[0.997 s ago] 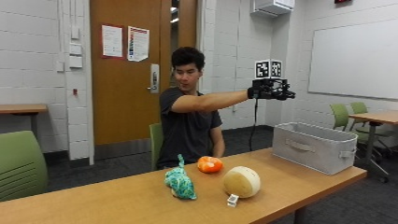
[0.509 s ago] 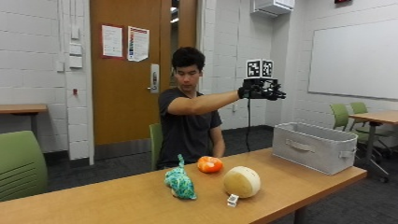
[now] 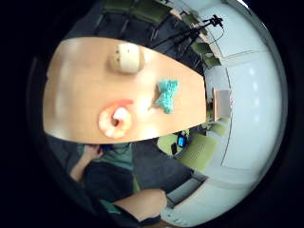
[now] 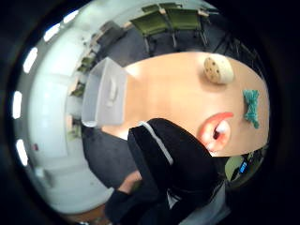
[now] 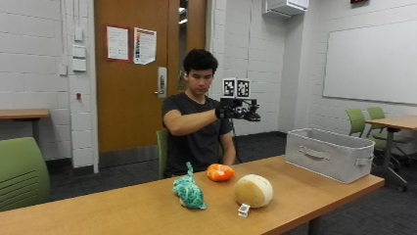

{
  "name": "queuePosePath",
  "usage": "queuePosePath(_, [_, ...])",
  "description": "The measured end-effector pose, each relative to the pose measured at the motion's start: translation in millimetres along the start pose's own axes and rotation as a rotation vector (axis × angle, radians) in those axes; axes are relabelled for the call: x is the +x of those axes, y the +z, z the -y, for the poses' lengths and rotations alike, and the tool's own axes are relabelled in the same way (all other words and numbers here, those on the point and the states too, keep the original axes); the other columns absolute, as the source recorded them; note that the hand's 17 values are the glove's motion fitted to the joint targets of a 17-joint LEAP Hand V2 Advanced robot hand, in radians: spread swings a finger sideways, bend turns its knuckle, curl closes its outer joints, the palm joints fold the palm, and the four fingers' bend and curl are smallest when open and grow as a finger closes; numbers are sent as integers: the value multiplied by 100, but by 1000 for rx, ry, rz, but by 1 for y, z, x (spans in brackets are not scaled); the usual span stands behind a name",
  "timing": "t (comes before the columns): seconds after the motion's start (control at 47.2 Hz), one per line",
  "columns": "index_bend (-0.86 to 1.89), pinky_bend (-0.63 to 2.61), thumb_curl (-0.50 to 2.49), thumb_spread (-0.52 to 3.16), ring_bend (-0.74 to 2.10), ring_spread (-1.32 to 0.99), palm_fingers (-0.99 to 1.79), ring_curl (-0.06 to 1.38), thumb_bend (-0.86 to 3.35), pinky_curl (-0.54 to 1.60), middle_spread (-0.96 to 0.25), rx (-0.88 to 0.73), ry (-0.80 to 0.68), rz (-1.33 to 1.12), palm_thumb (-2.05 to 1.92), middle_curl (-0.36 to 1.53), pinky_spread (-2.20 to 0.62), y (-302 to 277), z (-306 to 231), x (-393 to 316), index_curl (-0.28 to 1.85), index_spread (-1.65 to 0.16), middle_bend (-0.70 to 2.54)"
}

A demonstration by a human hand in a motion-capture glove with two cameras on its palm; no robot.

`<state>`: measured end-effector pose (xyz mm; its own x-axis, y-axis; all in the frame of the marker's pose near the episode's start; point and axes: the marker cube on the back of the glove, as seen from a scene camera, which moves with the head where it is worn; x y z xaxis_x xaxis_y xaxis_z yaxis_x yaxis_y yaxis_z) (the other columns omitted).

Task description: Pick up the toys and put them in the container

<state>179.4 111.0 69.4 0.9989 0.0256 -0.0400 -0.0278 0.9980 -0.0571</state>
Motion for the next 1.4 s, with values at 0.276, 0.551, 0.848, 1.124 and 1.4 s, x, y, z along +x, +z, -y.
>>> queuePosePath(0.276, [18, 47, 8, 122, 21, -33, 1, 23, -7, 32, -13, -74, 86, 51, -10, 33, -11, 111, -29, 37, 36, -23, 18])
queuePosePath(0.551, [18, 54, 9, 115, 18, -32, -6, 24, -8, 35, -15, -151, 109, 62, -11, 32, -7, 197, -46, 43, 37, -25, 16])
queuePosePath(0.848, [14, 85, 11, 109, 20, -28, -4, 25, -7, 42, -17, -164, 135, 23, -10, 28, -3, 220, -62, 48, 35, -28, 11])
queuePosePath(1.124, [6, 92, 17, 129, 88, -40, 73, 43, 4, 41, -20, -4, 128, -3, 7, 34, -35, 211, -68, 50, 24, -33, 38])
queuePosePath(1.4, [15, 103, 42, 116, 116, -44, 113, 56, 28, 48, -36, -159, 195, -13, 63, 51, -44, 196, -45, 60, 19, -35, 74])
